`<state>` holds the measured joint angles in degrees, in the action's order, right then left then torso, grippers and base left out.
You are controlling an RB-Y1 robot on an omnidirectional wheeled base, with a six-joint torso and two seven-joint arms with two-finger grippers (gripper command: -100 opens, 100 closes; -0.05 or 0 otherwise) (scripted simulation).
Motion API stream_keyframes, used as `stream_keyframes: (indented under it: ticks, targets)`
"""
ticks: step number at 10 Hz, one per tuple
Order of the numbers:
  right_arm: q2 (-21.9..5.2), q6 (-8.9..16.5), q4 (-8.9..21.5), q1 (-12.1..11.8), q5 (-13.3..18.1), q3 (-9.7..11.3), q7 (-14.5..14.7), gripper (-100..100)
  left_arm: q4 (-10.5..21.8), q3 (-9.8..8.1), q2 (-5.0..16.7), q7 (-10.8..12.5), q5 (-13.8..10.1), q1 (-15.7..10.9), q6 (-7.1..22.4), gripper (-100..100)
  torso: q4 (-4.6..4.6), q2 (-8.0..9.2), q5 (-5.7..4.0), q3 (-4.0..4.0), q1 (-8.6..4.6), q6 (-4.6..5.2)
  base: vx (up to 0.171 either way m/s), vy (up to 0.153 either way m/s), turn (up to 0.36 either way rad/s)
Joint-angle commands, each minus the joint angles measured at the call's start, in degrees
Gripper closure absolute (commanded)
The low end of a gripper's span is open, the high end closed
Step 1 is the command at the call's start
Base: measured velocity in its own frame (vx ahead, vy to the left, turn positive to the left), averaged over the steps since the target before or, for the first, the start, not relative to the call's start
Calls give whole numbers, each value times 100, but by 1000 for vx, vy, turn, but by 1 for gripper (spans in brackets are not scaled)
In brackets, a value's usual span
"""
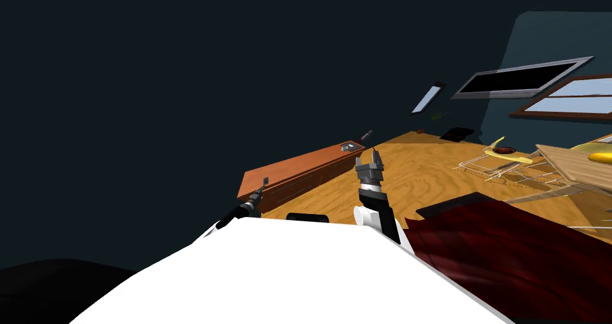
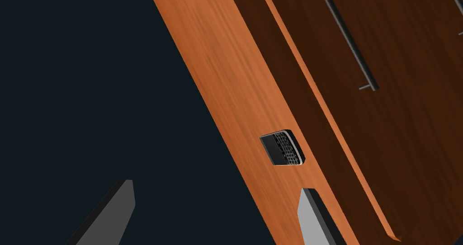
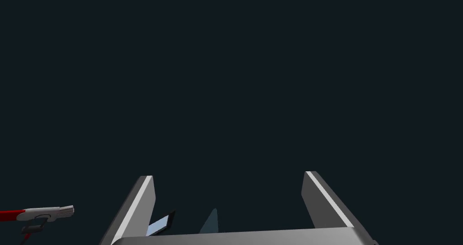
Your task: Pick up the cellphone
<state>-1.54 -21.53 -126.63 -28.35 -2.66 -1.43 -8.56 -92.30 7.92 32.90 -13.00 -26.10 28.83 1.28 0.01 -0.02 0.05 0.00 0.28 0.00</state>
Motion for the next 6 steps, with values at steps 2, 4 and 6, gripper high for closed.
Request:
stream_keyframes:
  ticks: [2,4,6]
  targets:
    - [0,0,0,-1,0,-1,0,0,400,209,289,-113,-266,-76,267,-100,-1,-2,1,-1,1,-6,3,40,-184]
    - [0,0,0,-1,0,-1,0,0,699,325,443,-179,-415,-151,464,-100,-1,-7,1,-4,-2,-5,10,33,-210]
    - [0,0,0,-2,0,-1,0,0,931,446,591,-239,-559,-235,661,-100,-2,-10,0,-6,-1,-7,11,41,-195]
